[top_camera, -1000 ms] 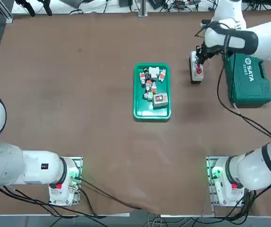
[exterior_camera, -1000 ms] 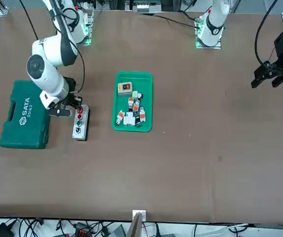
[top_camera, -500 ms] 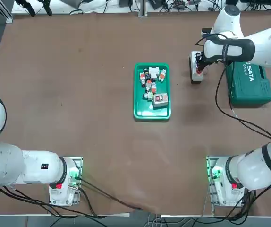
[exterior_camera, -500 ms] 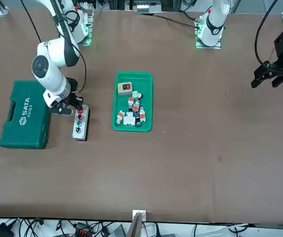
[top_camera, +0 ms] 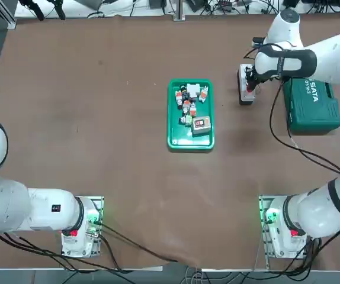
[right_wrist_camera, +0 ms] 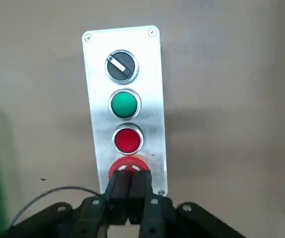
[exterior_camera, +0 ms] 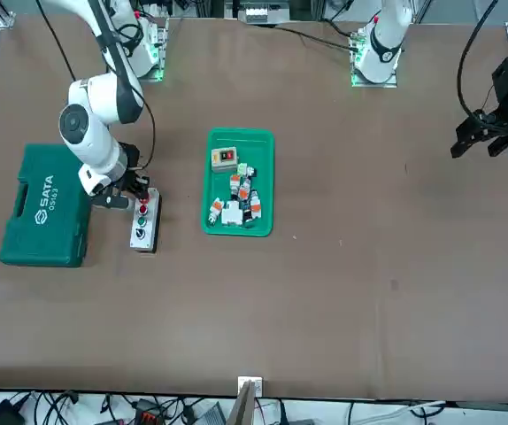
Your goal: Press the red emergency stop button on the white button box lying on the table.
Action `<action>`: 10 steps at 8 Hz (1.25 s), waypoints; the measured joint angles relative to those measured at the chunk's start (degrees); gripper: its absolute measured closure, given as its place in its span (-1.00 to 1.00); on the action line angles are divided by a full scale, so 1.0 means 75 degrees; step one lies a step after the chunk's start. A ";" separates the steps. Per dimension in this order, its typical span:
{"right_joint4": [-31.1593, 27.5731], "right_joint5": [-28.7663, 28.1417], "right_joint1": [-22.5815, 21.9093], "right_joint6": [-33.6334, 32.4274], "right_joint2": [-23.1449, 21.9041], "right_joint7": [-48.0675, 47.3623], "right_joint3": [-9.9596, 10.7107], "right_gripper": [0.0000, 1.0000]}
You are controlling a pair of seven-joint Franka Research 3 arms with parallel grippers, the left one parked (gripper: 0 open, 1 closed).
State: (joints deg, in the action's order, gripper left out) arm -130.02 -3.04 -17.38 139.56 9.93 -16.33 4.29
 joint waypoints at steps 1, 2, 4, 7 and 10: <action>0.0000 0.0000 0.0000 0.0003 0.0003 0.0000 0.0000 0.97; 0.0000 0.0000 0.0000 0.0019 0.0011 0.0000 0.0000 0.97; -0.0002 0.0009 -0.0001 0.0174 0.0098 0.0000 0.0001 0.97; 0.0006 0.0027 -0.0002 0.0205 0.0105 0.0000 0.0001 0.97; 0.0062 0.0028 -0.0004 0.0030 0.0080 0.0002 0.0002 0.97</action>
State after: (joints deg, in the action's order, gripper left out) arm -129.56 -2.83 -17.41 139.79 10.53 -16.32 4.31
